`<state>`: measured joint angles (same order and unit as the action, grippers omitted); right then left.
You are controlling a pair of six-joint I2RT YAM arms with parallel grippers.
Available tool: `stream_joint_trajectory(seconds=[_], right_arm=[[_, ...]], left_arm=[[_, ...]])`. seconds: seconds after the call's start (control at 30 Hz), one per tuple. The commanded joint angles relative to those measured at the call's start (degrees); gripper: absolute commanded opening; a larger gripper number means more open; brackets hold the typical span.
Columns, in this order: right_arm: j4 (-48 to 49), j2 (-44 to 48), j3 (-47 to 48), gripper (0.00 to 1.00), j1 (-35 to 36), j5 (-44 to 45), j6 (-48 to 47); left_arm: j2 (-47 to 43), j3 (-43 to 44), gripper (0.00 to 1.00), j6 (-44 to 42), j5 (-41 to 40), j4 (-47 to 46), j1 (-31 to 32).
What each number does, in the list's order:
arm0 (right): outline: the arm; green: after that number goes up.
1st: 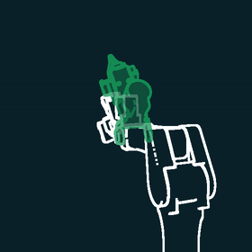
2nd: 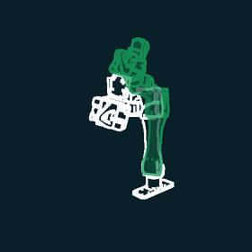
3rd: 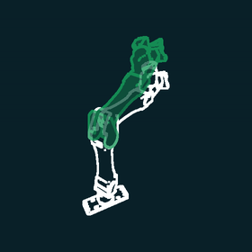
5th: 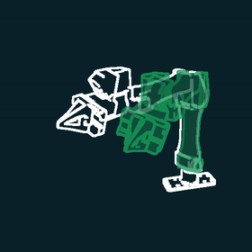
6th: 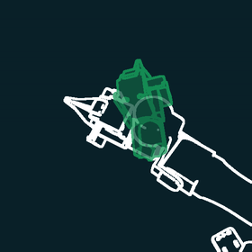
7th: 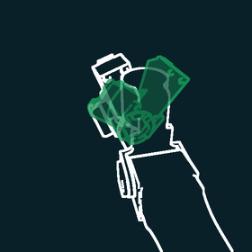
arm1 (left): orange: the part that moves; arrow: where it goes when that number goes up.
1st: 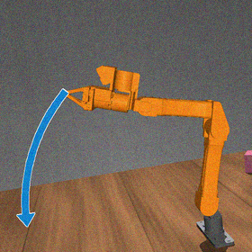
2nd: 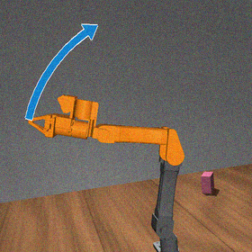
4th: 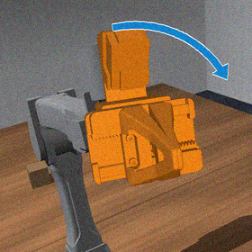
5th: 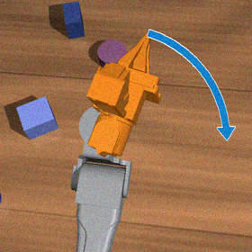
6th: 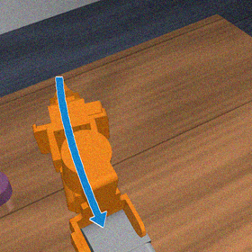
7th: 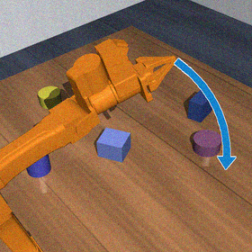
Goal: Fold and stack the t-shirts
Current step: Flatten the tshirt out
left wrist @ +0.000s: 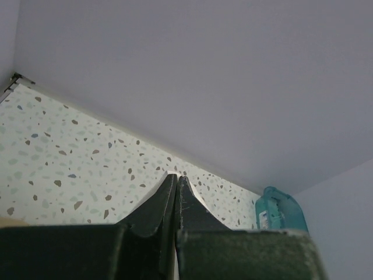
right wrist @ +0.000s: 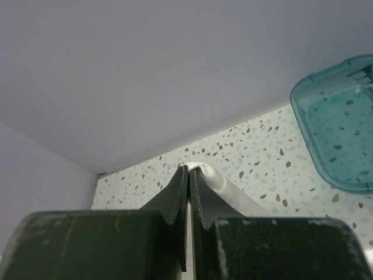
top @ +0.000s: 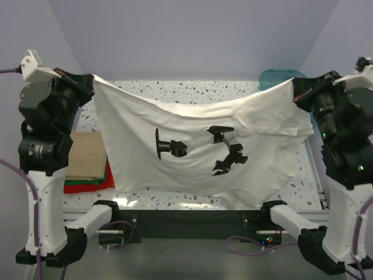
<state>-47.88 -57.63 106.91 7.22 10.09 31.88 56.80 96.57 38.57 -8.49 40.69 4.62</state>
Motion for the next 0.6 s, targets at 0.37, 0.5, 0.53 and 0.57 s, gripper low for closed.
stream_joint_trajectory(seconds=[0.37, 0.5, 0.53, 0.57], right_arm=[[32.0, -36.1, 7.6, 0.0, -0.7, -11.8, 7.1], [31.5, -46.6, 25.3, 0.0, -1.2, -13.0, 8.2], [31.5, -47.0, 27.0, 0.0, -1.8, -12.5, 8.4], [31.6, -47.3, 28.1, 0.0, -2.1, -12.3, 8.6]], left_arm=[[39.3, 21.2, 0.0, -0.8, 8.0, -21.9, -8.1], [53.6, 41.0, 0.0, 4.7, 17.0, -21.4, -13.5], [54.2, 43.8, 0.0, 5.5, 19.8, -22.4, -14.1], [54.2, 43.4, 0.0, 6.2, 21.0, -25.7, -14.9]])
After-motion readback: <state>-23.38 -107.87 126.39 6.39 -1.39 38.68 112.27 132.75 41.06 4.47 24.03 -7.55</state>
